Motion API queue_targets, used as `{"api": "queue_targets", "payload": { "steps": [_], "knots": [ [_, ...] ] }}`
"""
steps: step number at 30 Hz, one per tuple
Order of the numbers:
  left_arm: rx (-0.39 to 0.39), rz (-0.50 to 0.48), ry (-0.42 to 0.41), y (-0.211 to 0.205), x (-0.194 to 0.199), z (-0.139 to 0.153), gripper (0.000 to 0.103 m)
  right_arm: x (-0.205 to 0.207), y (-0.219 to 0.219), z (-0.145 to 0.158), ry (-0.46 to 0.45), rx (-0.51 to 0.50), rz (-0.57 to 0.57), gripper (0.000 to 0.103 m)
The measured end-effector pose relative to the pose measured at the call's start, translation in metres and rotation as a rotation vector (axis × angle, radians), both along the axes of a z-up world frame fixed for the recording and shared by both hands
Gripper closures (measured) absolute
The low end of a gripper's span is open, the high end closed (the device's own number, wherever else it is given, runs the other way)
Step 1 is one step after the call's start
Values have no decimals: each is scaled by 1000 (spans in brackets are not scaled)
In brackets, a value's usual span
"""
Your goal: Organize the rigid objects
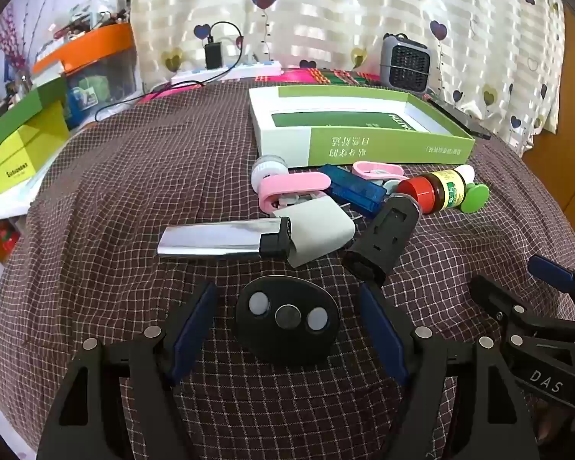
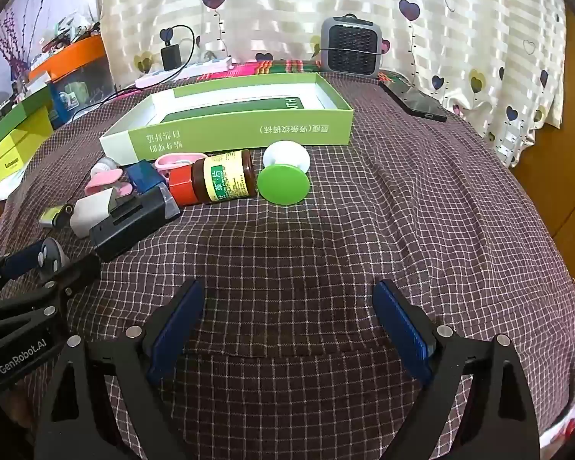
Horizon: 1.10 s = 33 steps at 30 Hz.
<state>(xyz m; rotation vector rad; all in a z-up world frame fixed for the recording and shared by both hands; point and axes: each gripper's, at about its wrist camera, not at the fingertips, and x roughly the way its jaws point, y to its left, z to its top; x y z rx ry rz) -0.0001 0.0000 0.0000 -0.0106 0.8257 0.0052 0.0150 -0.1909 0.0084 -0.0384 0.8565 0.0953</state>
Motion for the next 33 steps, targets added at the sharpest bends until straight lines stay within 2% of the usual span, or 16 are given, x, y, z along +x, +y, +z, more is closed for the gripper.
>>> {"api": "queue_targets", "payload": {
  "steps": [33],
  "knots": [
    [3,1,-5,1,1,1,27,-1,0,0,-9,4,0,12]
  ]
}}
